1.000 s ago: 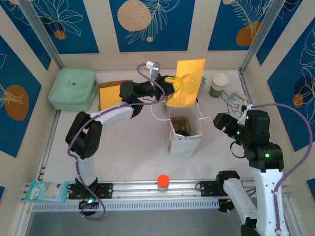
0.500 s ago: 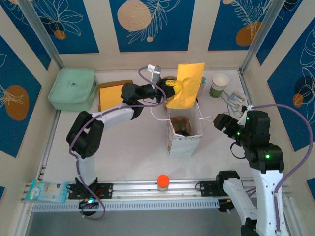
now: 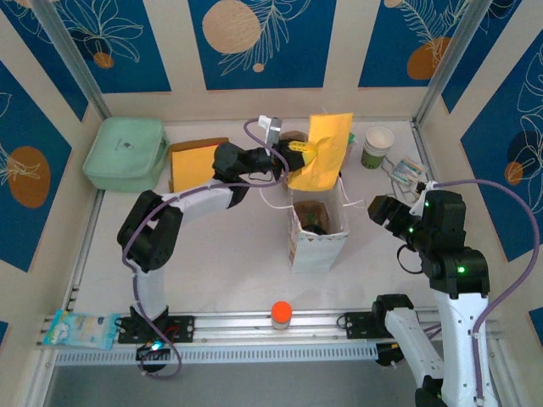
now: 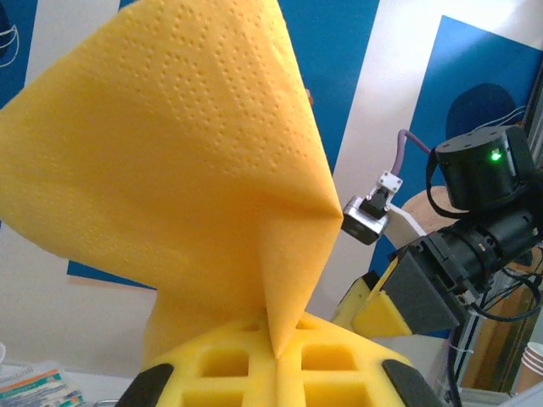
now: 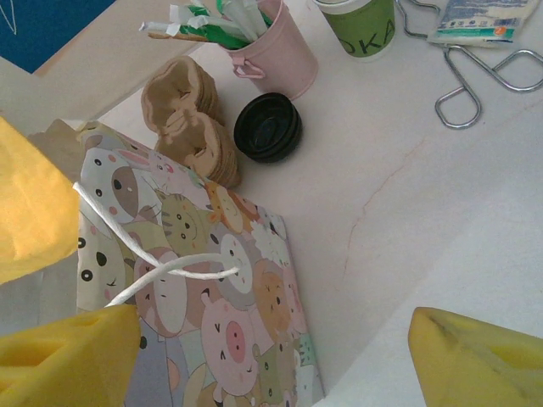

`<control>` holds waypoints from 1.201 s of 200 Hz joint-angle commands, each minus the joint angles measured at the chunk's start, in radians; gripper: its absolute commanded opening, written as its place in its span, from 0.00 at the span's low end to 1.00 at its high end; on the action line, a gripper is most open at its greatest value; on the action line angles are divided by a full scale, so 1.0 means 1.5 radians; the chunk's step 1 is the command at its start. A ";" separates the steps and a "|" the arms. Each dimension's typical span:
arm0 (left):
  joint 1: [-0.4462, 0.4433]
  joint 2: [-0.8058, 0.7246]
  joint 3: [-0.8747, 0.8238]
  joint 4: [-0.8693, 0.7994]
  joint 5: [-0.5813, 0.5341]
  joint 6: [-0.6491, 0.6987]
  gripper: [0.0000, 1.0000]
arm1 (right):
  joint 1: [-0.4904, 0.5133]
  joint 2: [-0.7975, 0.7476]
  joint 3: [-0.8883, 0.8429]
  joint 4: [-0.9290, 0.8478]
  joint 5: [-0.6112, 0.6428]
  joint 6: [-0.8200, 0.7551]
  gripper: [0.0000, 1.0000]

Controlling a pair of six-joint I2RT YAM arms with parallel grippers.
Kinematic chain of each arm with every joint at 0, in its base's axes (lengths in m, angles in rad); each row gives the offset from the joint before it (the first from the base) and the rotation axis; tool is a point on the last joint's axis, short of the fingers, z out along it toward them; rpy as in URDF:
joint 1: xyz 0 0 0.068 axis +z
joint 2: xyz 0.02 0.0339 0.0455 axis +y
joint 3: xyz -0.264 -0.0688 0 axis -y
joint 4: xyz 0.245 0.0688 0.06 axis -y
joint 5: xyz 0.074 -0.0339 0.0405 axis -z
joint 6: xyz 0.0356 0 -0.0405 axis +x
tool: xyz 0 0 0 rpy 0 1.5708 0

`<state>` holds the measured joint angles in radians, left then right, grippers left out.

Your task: Pack the takeout coffee

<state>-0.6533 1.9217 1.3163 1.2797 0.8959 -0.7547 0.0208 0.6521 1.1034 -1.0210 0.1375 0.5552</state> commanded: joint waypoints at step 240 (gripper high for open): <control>-0.073 -0.080 -0.057 -0.114 -0.208 0.261 0.00 | 0.006 -0.008 -0.019 0.003 -0.006 0.010 0.83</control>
<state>-0.7345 1.8038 1.2530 1.0985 0.6449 -0.4454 0.0208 0.6495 1.0943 -1.0134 0.1375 0.5587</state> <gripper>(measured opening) 0.054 0.832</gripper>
